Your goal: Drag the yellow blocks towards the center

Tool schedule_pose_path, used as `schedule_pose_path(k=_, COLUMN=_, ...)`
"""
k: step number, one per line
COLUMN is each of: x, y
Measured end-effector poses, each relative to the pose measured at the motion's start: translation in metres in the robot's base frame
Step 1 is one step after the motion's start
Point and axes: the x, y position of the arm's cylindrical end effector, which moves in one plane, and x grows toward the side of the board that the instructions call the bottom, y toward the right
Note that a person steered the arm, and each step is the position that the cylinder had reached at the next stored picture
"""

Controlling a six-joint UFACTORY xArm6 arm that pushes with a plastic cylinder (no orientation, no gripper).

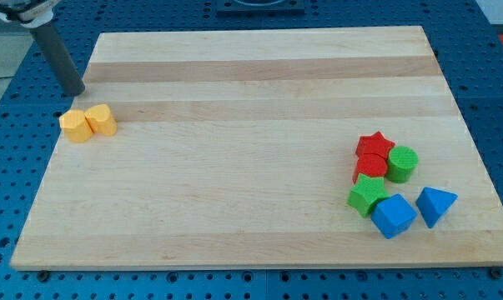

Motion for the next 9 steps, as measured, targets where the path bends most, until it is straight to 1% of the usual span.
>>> schedule_pose_path(k=1, x=0.030, y=0.000)
schedule_pose_path(k=2, x=0.109, y=0.000)
schedule_pose_path(k=3, x=0.128, y=0.000)
schedule_pose_path(k=4, x=0.131, y=0.002)
schedule_pose_path(k=5, x=0.104, y=0.009)
schedule_pose_path(k=6, x=0.084, y=0.029)
schedule_pose_path(k=7, x=0.083, y=0.079)
schedule_pose_path(k=8, x=0.078, y=0.074)
schedule_pose_path(k=9, x=0.087, y=0.049)
